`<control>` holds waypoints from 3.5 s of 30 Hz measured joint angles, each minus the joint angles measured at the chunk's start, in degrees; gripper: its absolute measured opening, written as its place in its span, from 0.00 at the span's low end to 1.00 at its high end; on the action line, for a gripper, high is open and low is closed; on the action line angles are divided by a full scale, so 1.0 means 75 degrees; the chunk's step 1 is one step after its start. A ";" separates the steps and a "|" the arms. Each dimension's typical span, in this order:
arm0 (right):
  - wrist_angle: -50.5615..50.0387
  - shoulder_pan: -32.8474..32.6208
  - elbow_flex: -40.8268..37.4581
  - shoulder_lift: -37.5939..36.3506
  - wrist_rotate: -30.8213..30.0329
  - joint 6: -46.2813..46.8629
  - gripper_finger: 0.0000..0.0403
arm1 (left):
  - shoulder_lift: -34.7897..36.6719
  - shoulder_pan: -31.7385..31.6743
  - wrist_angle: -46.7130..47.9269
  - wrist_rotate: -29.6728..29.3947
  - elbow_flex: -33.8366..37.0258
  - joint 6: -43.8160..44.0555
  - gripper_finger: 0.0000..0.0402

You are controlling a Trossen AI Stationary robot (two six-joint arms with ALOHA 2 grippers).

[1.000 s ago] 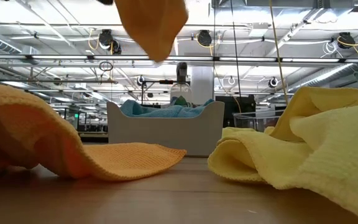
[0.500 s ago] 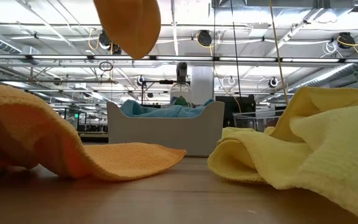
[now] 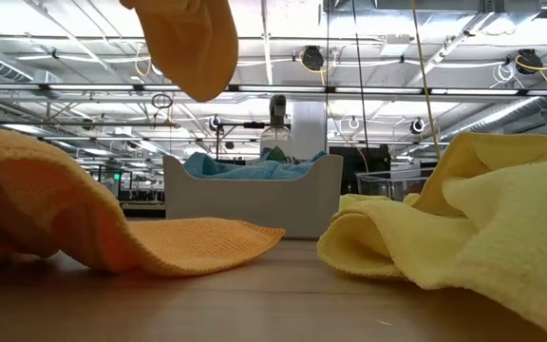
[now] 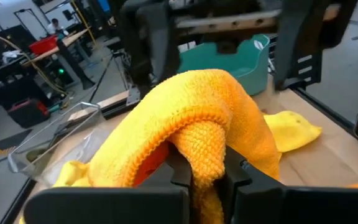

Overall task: Sort microfiber towel by color & place in baskets
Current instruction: Put the top orange towel in the transparent container

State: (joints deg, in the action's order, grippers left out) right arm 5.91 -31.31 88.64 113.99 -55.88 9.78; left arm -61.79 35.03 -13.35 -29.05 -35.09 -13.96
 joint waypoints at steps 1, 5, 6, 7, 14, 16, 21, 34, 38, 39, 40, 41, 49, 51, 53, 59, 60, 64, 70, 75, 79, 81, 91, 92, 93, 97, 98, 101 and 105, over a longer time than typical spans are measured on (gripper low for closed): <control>-0.0008 0.0070 0.0000 0.0003 0.0189 0.0013 0.91 | -0.0001 0.0000 0.0013 0.0013 -0.0002 0.0000 0.06; -0.0002 0.0420 0.0000 0.0006 0.0557 0.0049 0.91 | -0.0001 -0.0003 0.0018 0.0324 0.0000 0.0000 0.06; -0.0013 0.0510 0.0000 0.0006 0.0786 0.0047 0.91 | -0.0001 -0.0003 0.0010 0.0450 0.0000 0.0000 0.06; -0.0015 0.0606 0.0000 0.0006 0.1083 0.0043 0.91 | -0.0001 -0.0003 -0.0001 0.0569 0.0000 0.0000 0.06; -0.0027 0.0900 0.0000 0.0006 0.2385 0.0086 0.71 | -0.0004 -0.0003 0.0001 0.0786 0.0000 0.0000 0.08; -0.0069 0.0903 0.0000 0.0006 0.2428 0.0053 0.59 | -0.0004 -0.0008 -0.0001 0.0780 0.0000 0.0020 0.11; -0.0230 0.0900 0.0000 0.0006 0.2529 -0.0282 0.24 | -0.0004 -0.0006 0.0000 0.0809 0.0000 0.0486 0.18; -0.2282 0.0850 -0.0006 -0.0726 0.2249 -0.0049 0.18 | -0.0001 0.0000 0.0235 0.0240 0.0003 0.1745 0.59; -0.3788 0.0821 -0.0006 -0.1173 0.1865 0.0269 0.16 | 0.0028 -0.0037 0.0252 -0.0181 0.0003 0.1602 0.67; -0.4146 0.0821 -0.0006 -0.1291 0.1777 0.0374 0.15 | 0.0031 -0.0075 0.0241 -0.0291 0.0003 0.1541 0.67; -0.4516 0.0821 -0.0006 -0.1416 0.1721 0.0495 0.14 | 0.0031 -0.0123 0.0251 -0.0393 0.0003 0.1491 0.67; -0.4900 0.0821 -0.0006 -0.1535 0.1689 0.0642 0.14 | 0.0031 -0.0176 0.0255 -0.0486 0.0003 0.1413 0.67; -0.8324 0.0830 -0.0006 -0.2185 0.1648 0.2260 0.14 | 0.0031 -0.0872 0.0362 -0.0543 0.0003 0.1315 0.68; -0.9265 0.0830 -0.0006 -0.2315 0.1629 0.2711 0.14 | 0.0031 -0.1073 0.0436 -0.0543 0.0003 0.1156 0.68; -1.0158 0.0866 -0.0006 -0.2433 0.1581 0.3184 0.14 | 0.0031 -0.1281 0.0465 -0.0543 0.0003 0.1031 0.68; -1.2129 0.0993 -0.0006 -0.2779 0.1261 0.4178 0.15 | 0.0031 -0.1784 0.0721 0.0012 0.0003 0.1376 0.68; -1.2354 0.1007 -0.0006 -0.2831 0.1267 0.4299 0.15 | 0.0031 -0.1838 0.0872 0.0218 0.0003 0.1489 0.68; -1.2800 0.1084 -0.0004 -0.3093 0.1283 0.4645 0.15 | -0.0042 -0.1915 0.1482 0.0779 0.0003 0.2423 0.68; -1.2785 0.1329 0.0000 -0.3354 0.0775 0.4347 0.15 | -0.0485 -0.1576 0.1860 0.1969 0.0003 0.3922 0.68; -1.2794 0.2055 0.0000 -0.3423 0.0466 0.3712 0.15 | -0.1323 -0.0789 0.1826 0.2091 0.0003 0.4643 0.68; -1.2787 0.3019 0.0000 -0.3410 0.0489 0.2996 0.15 | -0.2150 -0.0188 0.1553 0.2080 0.0003 0.4826 0.68; -1.2790 0.3565 0.0000 -0.3413 0.0606 0.2565 0.15 | -0.2563 0.0074 0.1217 0.2077 0.0003 0.4826 0.68; -1.1749 0.6210 0.0000 -0.3410 0.1708 0.0684 0.15 | -0.3926 0.0810 0.0165 0.2068 0.0003 0.5023 0.68; -1.1499 0.6376 0.0000 -0.3410 0.1876 0.0523 0.15 | -0.4003 0.0848 0.0165 0.2066 0.0003 0.5028 0.68; -1.1262 0.6519 0.0000 -0.3409 0.2034 0.0371 0.15 | -0.4084 0.0878 0.0171 0.2065 0.0003 0.5027 0.68; -1.0397 0.6980 0.0000 -0.3407 0.2404 -0.0217 0.15 | -0.4335 0.0963 0.0167 0.2062 0.0003 0.5027 0.68; -1.0288 0.7080 0.0000 -0.3402 0.2485 -0.0305 0.15 | -0.4385 0.0970 0.0170 0.2060 0.0003 0.5028 0.68; -1.0271 0.7367 0.0000 -0.3395 0.2706 -0.0282 0.15 | -0.4523 0.0970 0.0151 0.2049 0.0003 0.5034 0.68; -1.0279 0.7679 -0.0167 -0.3398 0.3028 0.0116 0.15 | -0.4656 0.0973 0.0100 0.1960 -0.0008 0.5186 0.68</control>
State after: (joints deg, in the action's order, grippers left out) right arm -71.18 26.29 87.39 88.51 -33.17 10.65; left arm -96.71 42.33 -12.60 -14.35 -35.15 24.94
